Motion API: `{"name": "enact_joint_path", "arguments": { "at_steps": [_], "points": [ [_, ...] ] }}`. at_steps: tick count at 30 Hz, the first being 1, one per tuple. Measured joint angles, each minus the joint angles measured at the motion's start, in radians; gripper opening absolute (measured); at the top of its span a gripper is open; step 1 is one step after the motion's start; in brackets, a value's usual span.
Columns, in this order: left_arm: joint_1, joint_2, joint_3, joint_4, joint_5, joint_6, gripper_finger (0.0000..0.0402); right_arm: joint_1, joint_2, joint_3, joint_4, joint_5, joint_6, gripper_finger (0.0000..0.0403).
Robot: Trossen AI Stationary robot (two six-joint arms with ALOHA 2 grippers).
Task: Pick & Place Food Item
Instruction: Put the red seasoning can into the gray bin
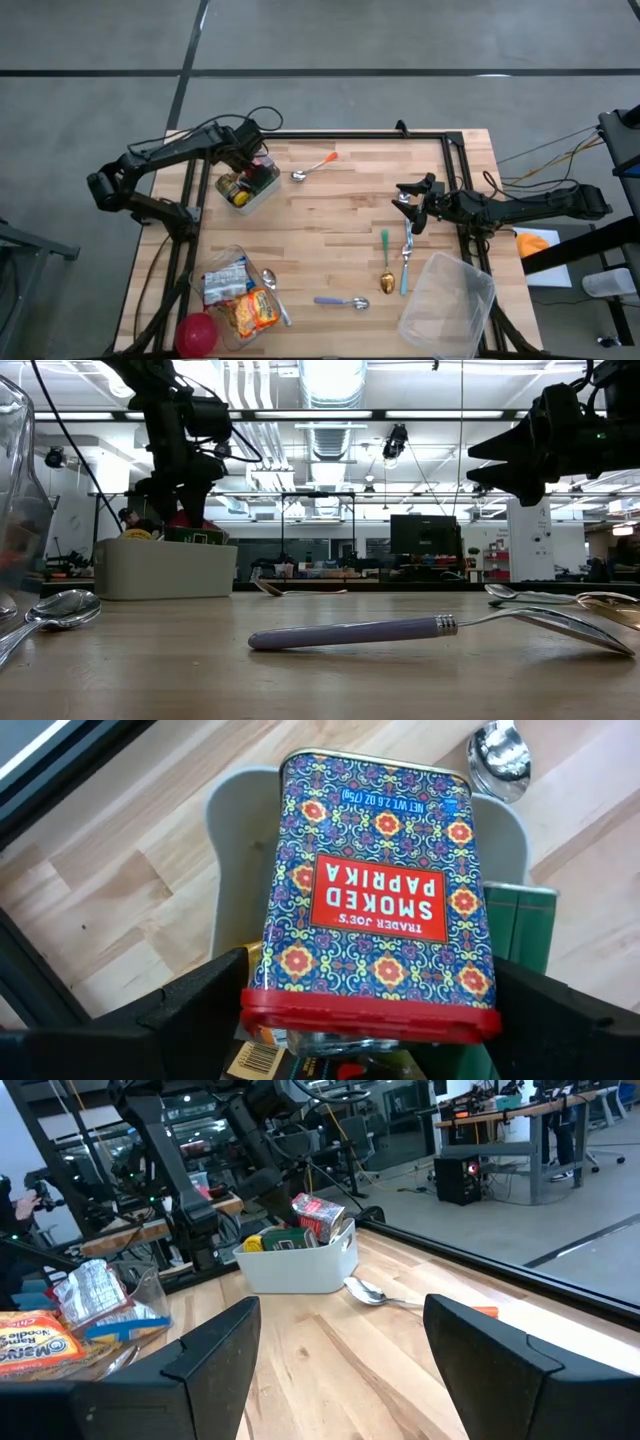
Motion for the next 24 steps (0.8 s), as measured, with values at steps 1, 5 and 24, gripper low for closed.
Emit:
{"name": "enact_joint_path", "arguments": {
  "at_steps": [1, 5, 24],
  "points": [
    [0.0, 0.0, 0.0, -0.004, 0.0, 0.009, 0.0354, 0.0, 0.0, 0.0, 0.0, 0.0, 0.0, 0.0276],
    [0.0, 0.0, 0.0, -0.006, 0.001, 0.014, 0.0354, 0.0, 0.0, 0.0, 0.0, 0.0, 0.0, 0.0276],
    [0.0, 0.0, 0.0, -0.005, 0.004, 0.025, 0.0354, 0.0, 0.0, 0.0, 0.0, 0.0, 0.0, 0.0276]
  ]
}}
